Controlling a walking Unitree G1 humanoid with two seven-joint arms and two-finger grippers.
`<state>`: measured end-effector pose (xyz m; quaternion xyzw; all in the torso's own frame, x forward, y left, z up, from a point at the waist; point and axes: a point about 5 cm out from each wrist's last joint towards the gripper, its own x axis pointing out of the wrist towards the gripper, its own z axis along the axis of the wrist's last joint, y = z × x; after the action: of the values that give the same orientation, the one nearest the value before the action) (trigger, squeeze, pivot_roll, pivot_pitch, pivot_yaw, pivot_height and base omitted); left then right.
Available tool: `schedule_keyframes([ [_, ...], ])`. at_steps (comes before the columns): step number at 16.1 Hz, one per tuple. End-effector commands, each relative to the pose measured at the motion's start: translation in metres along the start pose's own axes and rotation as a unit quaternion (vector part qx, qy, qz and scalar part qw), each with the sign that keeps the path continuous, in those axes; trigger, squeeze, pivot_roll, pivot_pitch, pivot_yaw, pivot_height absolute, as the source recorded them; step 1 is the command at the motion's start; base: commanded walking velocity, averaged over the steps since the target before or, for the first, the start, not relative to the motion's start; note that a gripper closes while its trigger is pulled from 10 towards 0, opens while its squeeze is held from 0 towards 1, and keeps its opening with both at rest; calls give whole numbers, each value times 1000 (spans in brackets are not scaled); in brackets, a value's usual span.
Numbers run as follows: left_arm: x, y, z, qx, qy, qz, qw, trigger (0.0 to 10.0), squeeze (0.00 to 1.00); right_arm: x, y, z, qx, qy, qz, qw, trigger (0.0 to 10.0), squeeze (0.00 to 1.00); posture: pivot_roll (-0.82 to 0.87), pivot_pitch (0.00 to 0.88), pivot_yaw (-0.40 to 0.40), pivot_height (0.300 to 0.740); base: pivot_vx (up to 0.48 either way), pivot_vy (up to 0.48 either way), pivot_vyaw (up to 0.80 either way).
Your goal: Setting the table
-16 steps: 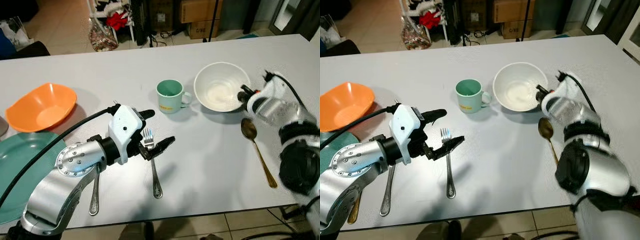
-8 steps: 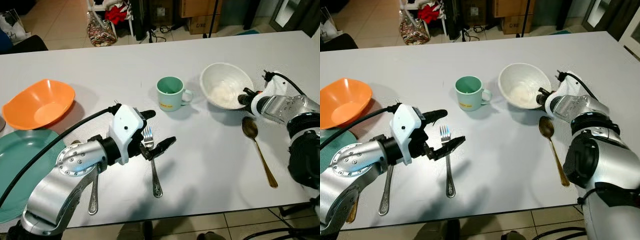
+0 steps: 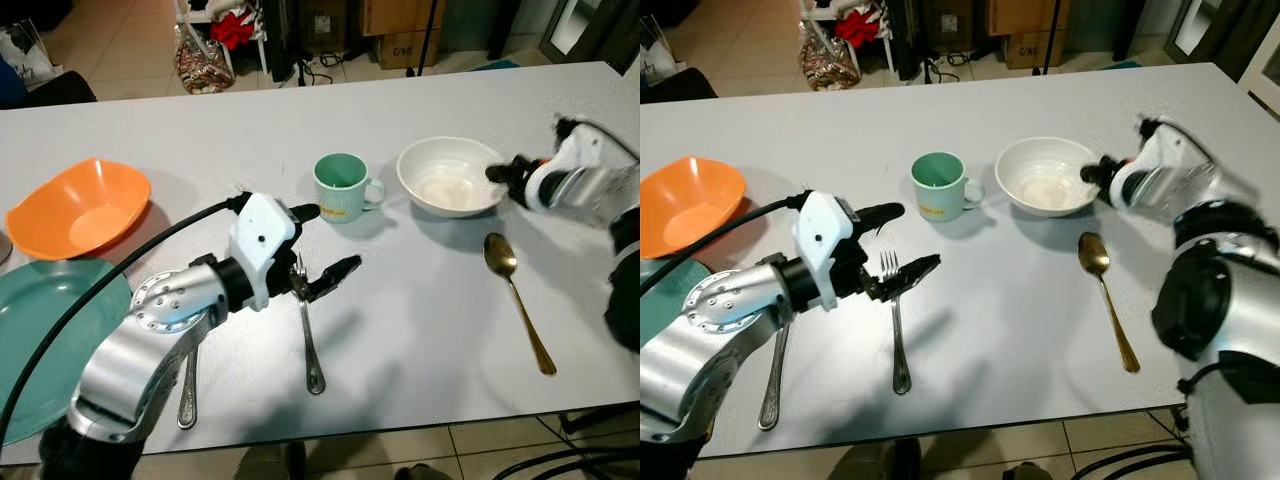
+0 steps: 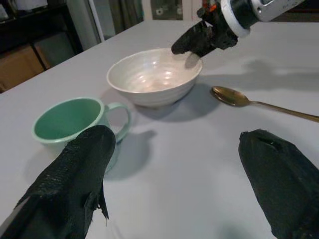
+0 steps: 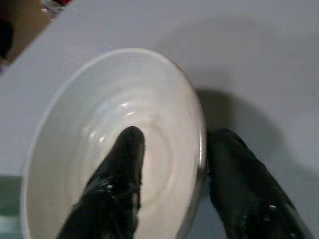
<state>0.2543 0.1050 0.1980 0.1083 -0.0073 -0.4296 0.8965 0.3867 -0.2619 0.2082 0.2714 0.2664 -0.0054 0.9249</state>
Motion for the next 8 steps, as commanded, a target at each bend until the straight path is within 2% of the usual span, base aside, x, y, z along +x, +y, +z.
schedule_keyframes([
  [1, 1, 0, -1, 3, -1, 6, 1000, 10000, 0, -5, 3, 7, -3, 1, 20, 1000, 10000, 1000, 58, 53, 68, 740, 0, 0, 0],
  [3, -1, 2, -3, -4, -9, 21, 1000, 10000, 0, -12, -2, 8, -37, 16, 26, 999, 10000, 1000, 49, 42, 66, 740, 0, 0, 0],
  [6, -5, 3, -6, -1, -9, 42, 999, 10000, 0, -32, 1, -10, -123, -17, 59, 990, 10000, 1000, 37, 35, 71, 740, 0, 0, 0],
  [7, -10, 6, -7, -9, -14, 75, 997, 10000, 0, -48, 5, -25, -178, -83, 62, 979, 10000, 1000, 31, 31, 71, 740, 0, 0, 0],
  [8, -11, 7, -7, -13, -16, 89, 996, 10000, 0, -55, 7, -31, -196, -106, 61, 973, 10000, 1000, 31, 31, 71, 740, 0, 0, 0],
])
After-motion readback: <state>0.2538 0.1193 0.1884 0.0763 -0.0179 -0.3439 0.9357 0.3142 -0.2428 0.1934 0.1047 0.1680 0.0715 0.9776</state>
